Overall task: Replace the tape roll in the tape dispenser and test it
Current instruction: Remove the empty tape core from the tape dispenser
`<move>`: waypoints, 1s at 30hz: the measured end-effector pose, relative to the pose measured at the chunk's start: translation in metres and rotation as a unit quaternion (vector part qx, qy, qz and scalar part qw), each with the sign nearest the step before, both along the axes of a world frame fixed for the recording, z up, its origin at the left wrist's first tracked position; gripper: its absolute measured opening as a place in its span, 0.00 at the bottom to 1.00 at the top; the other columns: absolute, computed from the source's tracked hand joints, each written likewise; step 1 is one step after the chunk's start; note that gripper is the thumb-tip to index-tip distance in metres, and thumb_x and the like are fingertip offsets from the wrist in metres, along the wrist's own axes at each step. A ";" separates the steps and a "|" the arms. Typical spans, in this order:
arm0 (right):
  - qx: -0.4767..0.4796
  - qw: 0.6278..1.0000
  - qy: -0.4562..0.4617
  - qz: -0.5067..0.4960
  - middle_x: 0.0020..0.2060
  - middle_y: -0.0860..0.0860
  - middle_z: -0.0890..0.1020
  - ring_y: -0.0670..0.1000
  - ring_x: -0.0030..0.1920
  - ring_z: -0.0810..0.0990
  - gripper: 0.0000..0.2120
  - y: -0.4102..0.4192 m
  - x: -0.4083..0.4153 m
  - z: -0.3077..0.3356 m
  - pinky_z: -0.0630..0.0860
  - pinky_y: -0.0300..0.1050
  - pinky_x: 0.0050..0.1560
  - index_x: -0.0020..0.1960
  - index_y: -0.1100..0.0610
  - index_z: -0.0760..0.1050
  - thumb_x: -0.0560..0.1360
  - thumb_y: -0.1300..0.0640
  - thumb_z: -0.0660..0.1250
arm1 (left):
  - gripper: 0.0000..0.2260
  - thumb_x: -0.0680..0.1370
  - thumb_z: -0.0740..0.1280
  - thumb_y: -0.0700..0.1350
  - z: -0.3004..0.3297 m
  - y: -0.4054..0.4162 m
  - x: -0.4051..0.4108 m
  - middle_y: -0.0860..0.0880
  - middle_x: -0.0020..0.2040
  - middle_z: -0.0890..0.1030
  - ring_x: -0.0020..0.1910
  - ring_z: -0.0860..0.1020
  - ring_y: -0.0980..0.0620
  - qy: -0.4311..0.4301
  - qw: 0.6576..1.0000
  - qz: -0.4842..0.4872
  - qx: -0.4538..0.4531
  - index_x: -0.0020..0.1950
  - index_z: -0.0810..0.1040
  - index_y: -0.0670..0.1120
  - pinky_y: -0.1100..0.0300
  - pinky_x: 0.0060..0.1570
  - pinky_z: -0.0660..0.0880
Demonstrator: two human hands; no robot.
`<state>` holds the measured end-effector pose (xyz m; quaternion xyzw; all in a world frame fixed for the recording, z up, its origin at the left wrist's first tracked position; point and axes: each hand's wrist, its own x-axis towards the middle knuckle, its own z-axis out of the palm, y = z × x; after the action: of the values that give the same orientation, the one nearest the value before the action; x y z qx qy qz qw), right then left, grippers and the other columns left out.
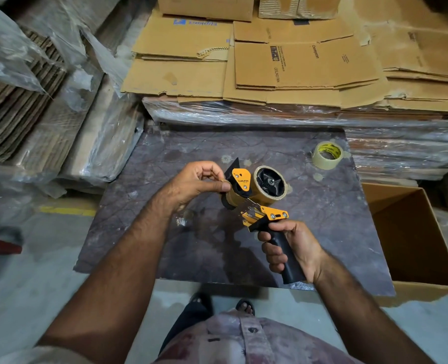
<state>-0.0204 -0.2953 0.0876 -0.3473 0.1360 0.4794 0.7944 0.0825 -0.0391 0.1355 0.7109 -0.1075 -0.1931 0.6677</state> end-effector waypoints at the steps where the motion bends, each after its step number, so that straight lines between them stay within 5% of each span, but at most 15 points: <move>1: -0.002 1.000 0.003 0.000 0.24 0.51 0.71 0.49 0.20 0.69 0.09 0.000 0.000 -0.001 0.68 0.40 0.23 0.40 0.57 0.73 0.69 0.51 0.66 | 0.08 0.66 0.78 0.38 0.000 0.000 0.000 0.47 0.39 0.82 0.40 0.80 0.52 -0.001 1.000 -0.004 0.003 0.41 0.81 0.44 0.62 0.47 0.80; 5: -0.017 1.000 0.012 -0.020 0.24 0.51 0.71 0.48 0.20 0.69 0.09 0.001 0.000 0.002 0.67 0.40 0.22 0.40 0.57 0.73 0.71 0.51 0.64 | 0.07 0.69 0.78 0.38 -0.002 -0.001 0.001 0.47 0.40 0.84 0.41 0.81 0.52 -0.011 0.999 0.017 0.029 0.44 0.81 0.42 0.62 0.48 0.80; 9: -0.062 0.996 0.021 -0.062 0.25 0.51 0.70 0.48 0.20 0.68 0.09 0.005 0.005 0.015 0.68 0.40 0.23 0.39 0.57 0.73 0.72 0.51 0.63 | 0.15 0.71 0.79 0.46 -0.012 -0.015 -0.008 0.45 0.50 0.85 0.47 0.81 0.51 -0.067 0.975 0.168 0.129 0.53 0.80 0.43 0.57 0.51 0.79; 12: -0.111 0.990 0.027 -0.079 0.26 0.51 0.71 0.49 0.21 0.68 0.10 0.010 0.009 0.026 0.68 0.40 0.23 0.37 0.57 0.75 0.71 0.52 0.64 | 0.12 0.74 0.76 0.48 -0.015 -0.028 -0.030 0.51 0.53 0.82 0.50 0.80 0.53 -0.177 0.921 0.279 0.205 0.54 0.79 0.47 0.52 0.50 0.80; 16: -0.141 0.985 0.035 -0.092 0.27 0.51 0.72 0.49 0.22 0.69 0.12 0.022 0.011 0.034 0.67 0.39 0.26 0.34 0.57 0.75 0.72 0.52 0.63 | 0.09 0.75 0.74 0.45 -0.017 -0.039 -0.050 0.50 0.53 0.78 0.53 0.77 0.50 -0.348 0.879 0.220 0.240 0.53 0.82 0.46 0.50 0.53 0.76; 21: -0.173 0.980 0.030 -0.090 0.28 0.52 0.74 0.50 0.24 0.71 0.12 0.031 0.014 0.044 0.72 0.40 0.26 0.34 0.56 0.76 0.72 0.51 0.64 | 0.17 0.71 0.72 0.66 -0.023 -0.041 -0.057 0.53 0.58 0.72 0.59 0.70 0.52 -0.320 0.860 0.194 0.347 0.56 0.84 0.60 0.50 0.56 0.67; 30: -0.172 0.978 0.021 -0.114 0.28 0.52 0.74 0.50 0.25 0.71 0.12 0.029 0.016 0.051 0.72 0.40 0.26 0.34 0.56 0.76 0.72 0.51 0.64 | 0.14 0.67 0.76 0.63 -0.014 -0.049 -0.055 0.54 0.55 0.72 0.59 0.69 0.52 -0.322 0.856 0.235 0.330 0.37 0.81 0.55 0.51 0.54 0.60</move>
<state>-0.0042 -0.2665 0.1390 -0.4507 0.2720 0.3627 0.7689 0.0277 -0.0879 0.1218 0.9162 -0.0760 0.1850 0.3472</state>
